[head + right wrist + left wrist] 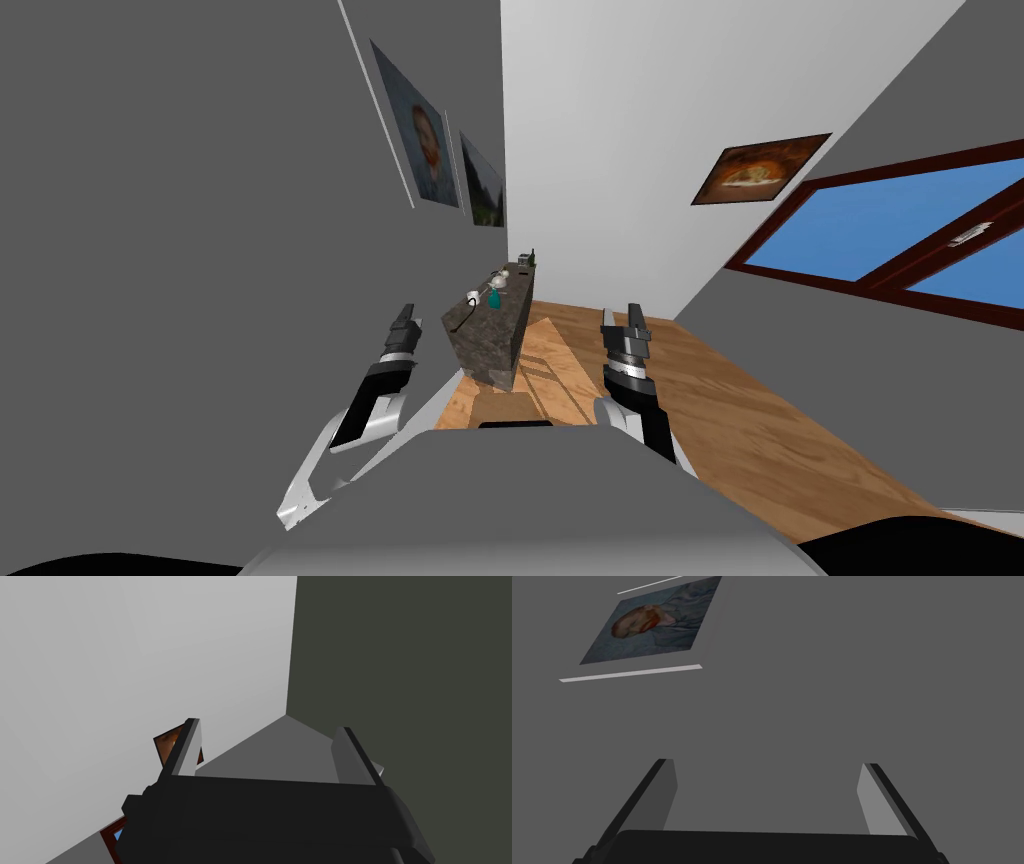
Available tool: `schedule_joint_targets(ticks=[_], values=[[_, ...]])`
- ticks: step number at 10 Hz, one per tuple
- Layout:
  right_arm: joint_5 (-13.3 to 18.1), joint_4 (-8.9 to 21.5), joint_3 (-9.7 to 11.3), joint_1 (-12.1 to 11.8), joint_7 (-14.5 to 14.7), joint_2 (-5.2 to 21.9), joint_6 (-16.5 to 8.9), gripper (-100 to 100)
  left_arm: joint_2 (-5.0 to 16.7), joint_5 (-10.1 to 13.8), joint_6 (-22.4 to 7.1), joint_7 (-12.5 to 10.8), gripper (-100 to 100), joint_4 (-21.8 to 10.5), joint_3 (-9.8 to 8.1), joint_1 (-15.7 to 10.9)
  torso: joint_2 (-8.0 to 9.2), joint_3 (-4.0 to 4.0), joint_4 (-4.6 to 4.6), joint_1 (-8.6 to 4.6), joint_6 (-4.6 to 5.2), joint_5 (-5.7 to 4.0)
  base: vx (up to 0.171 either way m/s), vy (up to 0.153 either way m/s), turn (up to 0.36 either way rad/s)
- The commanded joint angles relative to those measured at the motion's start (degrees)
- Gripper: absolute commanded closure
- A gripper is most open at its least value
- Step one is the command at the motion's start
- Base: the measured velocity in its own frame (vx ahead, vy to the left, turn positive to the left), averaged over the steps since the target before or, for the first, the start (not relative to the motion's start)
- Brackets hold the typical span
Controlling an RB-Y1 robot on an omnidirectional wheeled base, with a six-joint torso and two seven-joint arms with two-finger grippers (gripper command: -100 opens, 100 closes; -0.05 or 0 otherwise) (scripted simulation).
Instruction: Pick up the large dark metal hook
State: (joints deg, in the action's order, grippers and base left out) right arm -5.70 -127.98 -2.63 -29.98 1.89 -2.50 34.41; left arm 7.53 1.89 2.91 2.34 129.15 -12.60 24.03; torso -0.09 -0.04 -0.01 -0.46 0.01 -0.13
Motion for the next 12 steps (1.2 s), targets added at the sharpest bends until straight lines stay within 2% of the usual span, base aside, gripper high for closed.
schedule_joint_targets(ticks=[1,2,3,4,5,6,7,8,9,10,11,12], values=[[0.0,0.0,0.0,0.0,0.0,0.0,0.0,0,0.4,1.0,-2.9,-0.6,-100,-0.7,-1.65,-0.5,0.0,0.0,0.0,0.0,0.0,0.0,0.046,-0.12,0.054],[0.0,0.0,0.0,0.0,0.0,0.0,0.0,0,0.4,1.0,-4.0,-0.6,-100,-0.7,-1.65,-0.5,-0.11,-0.06,-0.02,0.0,-0.01,0.01,0.034,-0.108,0.036],[0.0,0.0,0.0,0.0,0.0,0.0,0.0,0,0.8,1.9,-5.4,-1.1,-100,-1.9,-3.07,-1.1,-0.1,-0.06,-0.03,0.05,0.0,0.01,0.02,-0.134,0.06],[0.0,0.0,0.0,0.0,0.0,0.0,0.0,0,0.8,1.9,-6.8,-1.1,-100,-1.9,-3.07,-1.1,-0.08,-0.05,-0.02,-0.04,-0.01,0.0,0.021,-0.133,0.03],[0.0,0.0,0.0,0.0,0.0,0.0,0.0,0,0.8,1.9,-6.8,-1.1,-100,-1.9,-3.07,-1.1,-0.07,-0.04,-0.02,-0.03,0.0,0.0,0.011,-0.065,0.0],[0.0,0.0,0.0,0.0,0.0,0.0,0.0,0,1.2,2.8,-9.0,-1.6,-100,-3.1,-4.57,-1.6,-0.05,-0.03,-0.01,0.17,0.01,0.03,0.05,-0.107,0.043],[0.0,0.0,0.0,0.0,0.0,0.0,0.0,0,1.2,2.8,-9.7,-1.6,-100,-3.1,-4.57,-1.6,-0.15,-0.09,-0.03,0.07,-0.01,0.03,0.041,-0.1,0.046],[0.0,0.0,0.0,0.0,0.0,0.0,0.0,0,1.8,3.8,-11.9,-2.2,-100,-4.5,-6.13,-2.2,-0.14,-0.09,-0.04,0.1,0.0,0.02,0.072,-0.14,0.047],[0.0,0.0,0.0,0.0,0.0,0.0,0.0,0,1.8,3.8,-12.6,-2.2,-100,-4.5,-6.13,-2.2,-0.24,-0.14,-0.05,-0.04,-0.01,0.01,0.061,-0.145,0.031],[0.0,0.0,0.0,0.0,0.0,0.0,0.0,0,2.4,4.9,-14.7,-2.9,-100,-5.9,-7.75,-2.7,-0.22,-0.14,-0.06,-0.06,0.0,-0.01,0.07,-0.159,0.052],[0.0,0.0,0.0,0.0,0.0,0.0,0.0,0,2.4,4.9,-15.4,-2.9,-100,-5.9,-7.75,-2.7,-0.27,-0.16,-0.06,-0.12,0.0,-0.02,0.057,-0.129,0.034],[0.0,0.0,0.0,0.0,0.0,0.0,0.0,0,3.2,6.0,-17.5,-3.5,-100,-7.4,-9.44,-3.2,-0.23,-0.14,-0.06,-0.02,0.0,-0.01,0.056,-0.134,0.047]])
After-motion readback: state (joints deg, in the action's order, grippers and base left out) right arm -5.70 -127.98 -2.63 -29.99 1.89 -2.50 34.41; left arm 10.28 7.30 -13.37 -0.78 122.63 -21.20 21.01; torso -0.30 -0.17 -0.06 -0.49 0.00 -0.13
